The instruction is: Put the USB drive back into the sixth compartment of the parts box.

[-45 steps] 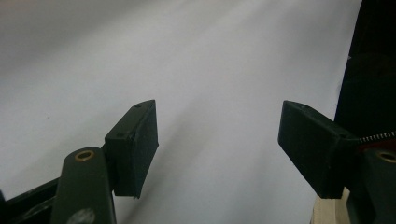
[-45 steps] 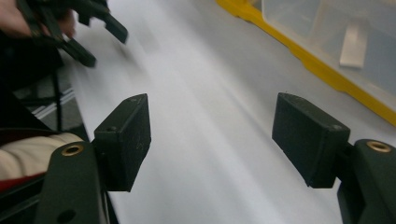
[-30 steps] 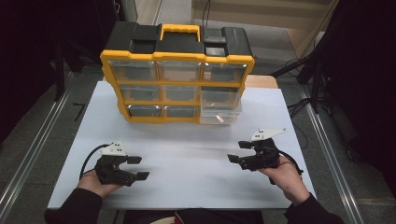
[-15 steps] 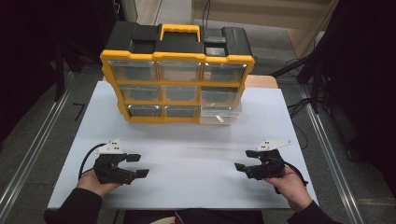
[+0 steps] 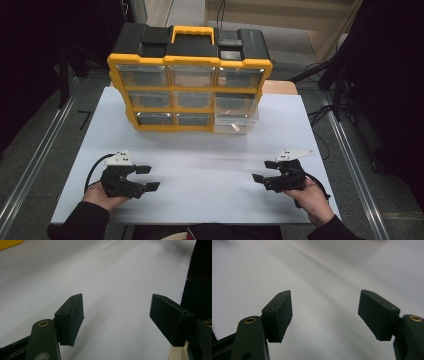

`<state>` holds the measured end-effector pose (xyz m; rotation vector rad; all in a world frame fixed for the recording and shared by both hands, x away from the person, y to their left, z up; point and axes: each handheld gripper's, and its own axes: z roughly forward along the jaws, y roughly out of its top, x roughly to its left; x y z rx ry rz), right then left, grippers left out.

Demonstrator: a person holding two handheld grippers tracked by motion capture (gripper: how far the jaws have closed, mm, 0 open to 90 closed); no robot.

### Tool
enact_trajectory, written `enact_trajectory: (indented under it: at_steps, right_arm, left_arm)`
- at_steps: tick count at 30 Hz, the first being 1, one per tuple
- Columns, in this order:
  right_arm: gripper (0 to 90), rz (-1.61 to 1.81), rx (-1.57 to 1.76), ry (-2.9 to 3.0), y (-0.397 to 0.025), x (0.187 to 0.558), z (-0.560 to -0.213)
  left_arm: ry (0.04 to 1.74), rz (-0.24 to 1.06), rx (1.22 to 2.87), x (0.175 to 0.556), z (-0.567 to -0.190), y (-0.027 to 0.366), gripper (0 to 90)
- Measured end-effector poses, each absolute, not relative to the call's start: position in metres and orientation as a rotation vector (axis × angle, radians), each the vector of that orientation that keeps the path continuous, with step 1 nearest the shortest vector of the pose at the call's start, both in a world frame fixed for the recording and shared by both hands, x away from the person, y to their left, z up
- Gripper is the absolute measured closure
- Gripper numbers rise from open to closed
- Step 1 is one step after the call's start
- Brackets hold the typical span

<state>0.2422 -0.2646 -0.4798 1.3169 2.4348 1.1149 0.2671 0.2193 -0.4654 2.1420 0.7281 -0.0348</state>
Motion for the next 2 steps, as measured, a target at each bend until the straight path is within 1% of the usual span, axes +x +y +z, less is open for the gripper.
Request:
enact_trajectory:
  at_steps: [2]
  right_arm:
    - [25.9, 1.136, 1.326, 2.432, -0.2670, 0.2438, -0.4813]
  left_arm:
    - [0.731, -0.026, 2.143, 0.2675, -0.4656, 0.2195, 27.9]
